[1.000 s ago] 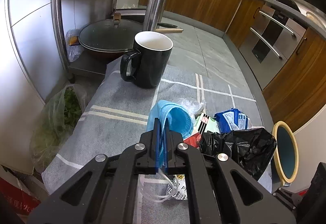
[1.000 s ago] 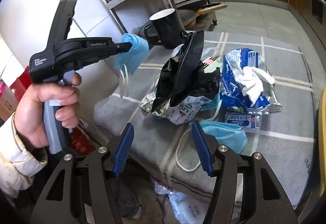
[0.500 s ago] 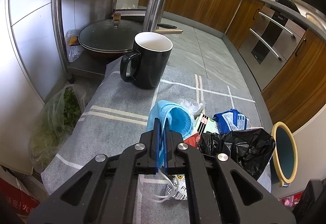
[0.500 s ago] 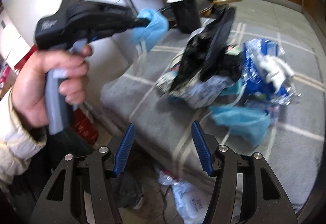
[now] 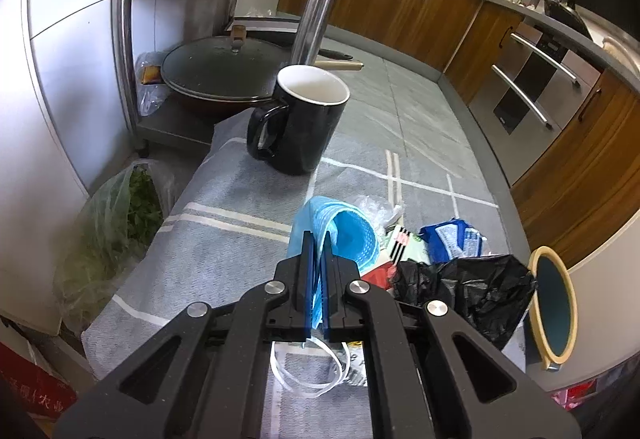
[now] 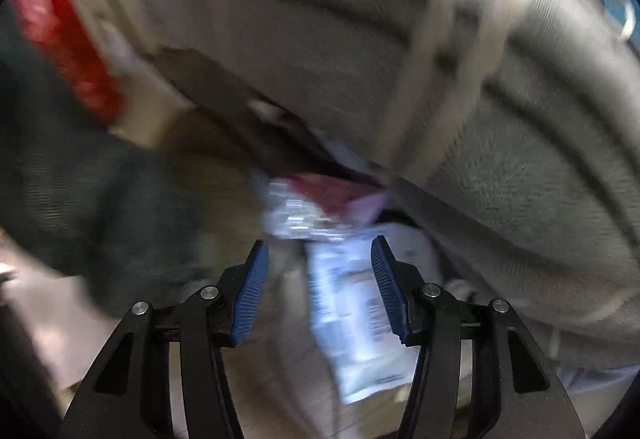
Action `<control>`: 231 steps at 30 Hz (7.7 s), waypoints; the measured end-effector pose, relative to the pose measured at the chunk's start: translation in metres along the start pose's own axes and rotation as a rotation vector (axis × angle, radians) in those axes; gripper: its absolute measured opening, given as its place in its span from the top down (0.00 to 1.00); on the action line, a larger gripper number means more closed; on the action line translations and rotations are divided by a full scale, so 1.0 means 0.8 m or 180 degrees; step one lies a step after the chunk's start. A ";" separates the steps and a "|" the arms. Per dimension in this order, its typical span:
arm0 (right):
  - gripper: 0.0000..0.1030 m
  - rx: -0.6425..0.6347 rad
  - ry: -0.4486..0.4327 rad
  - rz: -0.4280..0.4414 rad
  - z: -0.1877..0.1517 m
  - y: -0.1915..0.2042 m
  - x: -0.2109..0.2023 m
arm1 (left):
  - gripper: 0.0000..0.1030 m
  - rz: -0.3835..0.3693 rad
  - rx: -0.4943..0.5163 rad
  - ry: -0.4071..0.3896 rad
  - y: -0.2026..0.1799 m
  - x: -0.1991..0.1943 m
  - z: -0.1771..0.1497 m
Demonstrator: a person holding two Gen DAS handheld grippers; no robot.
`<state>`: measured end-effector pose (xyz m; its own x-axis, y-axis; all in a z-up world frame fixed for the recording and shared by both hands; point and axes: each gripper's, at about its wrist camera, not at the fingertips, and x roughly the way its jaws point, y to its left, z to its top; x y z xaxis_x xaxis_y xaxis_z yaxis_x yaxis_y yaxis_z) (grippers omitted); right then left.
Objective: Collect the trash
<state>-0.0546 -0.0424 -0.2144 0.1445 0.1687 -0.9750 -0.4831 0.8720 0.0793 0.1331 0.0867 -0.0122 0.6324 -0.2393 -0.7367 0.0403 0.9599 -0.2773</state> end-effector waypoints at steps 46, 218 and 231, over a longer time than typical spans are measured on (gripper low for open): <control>0.99 0.0376 -0.1557 0.0056 0.033 -0.108 -0.284 | 0.98 -0.0183 0.0512 -0.0199 -0.086 -0.043 -0.003; 0.79 0.1327 -0.2203 -0.0067 0.015 -0.273 -0.316 | 0.96 -0.0792 0.0585 -0.0725 -0.167 -0.056 0.000; 0.79 0.1888 -0.2232 -0.0331 -0.052 -0.329 -0.326 | 0.96 -0.1066 0.0867 -0.0612 -0.255 -0.048 -0.014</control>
<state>-0.0009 -0.3353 0.0105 0.7458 0.1472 -0.6497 0.0551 0.9583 0.2804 0.0919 -0.1013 0.0652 0.6807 -0.5356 -0.4998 0.4516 0.8440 -0.2893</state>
